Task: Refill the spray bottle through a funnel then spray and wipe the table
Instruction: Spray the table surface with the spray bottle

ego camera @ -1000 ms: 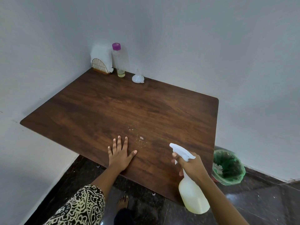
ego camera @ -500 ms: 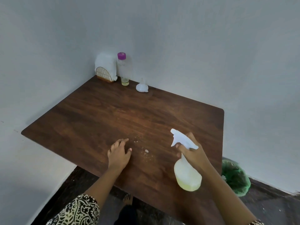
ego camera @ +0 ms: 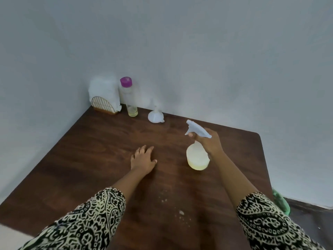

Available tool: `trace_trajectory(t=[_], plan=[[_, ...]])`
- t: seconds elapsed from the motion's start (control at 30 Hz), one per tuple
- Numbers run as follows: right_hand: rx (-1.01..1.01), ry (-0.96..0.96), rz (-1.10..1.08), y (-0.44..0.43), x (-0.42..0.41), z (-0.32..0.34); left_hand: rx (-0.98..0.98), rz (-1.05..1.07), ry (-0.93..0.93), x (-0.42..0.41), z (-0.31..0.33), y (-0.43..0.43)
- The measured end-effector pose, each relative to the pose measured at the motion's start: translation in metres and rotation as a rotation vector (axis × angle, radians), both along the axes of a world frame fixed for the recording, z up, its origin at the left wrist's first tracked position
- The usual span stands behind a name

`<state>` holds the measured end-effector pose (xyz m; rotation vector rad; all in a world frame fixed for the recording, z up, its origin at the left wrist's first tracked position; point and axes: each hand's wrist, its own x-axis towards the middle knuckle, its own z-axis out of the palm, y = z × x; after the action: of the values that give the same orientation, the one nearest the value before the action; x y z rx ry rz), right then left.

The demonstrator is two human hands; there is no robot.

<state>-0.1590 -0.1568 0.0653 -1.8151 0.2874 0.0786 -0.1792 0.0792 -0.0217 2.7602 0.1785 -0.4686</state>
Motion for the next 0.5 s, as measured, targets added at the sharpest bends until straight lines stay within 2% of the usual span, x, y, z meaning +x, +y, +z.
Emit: trace_trajectory(t=[0.2,0.33,0.4,0.5], plan=[[0.001,-0.059,0.102,0.018,0.051,-0.003,0.018,-0.092,0.173,0.046,-0.009,0.008],[-0.038,-0.109,0.207,0.024,0.070,-0.007,0.015,-0.127,0.209,0.054,-0.015,0.010],[-0.085,-0.119,0.239,0.023,0.073,-0.010,0.013,-0.129,0.210,0.054,-0.017,0.010],[-0.226,-0.064,0.162,0.021,0.062,-0.030,0.018,-0.131,0.211,0.054,-0.019,0.010]])
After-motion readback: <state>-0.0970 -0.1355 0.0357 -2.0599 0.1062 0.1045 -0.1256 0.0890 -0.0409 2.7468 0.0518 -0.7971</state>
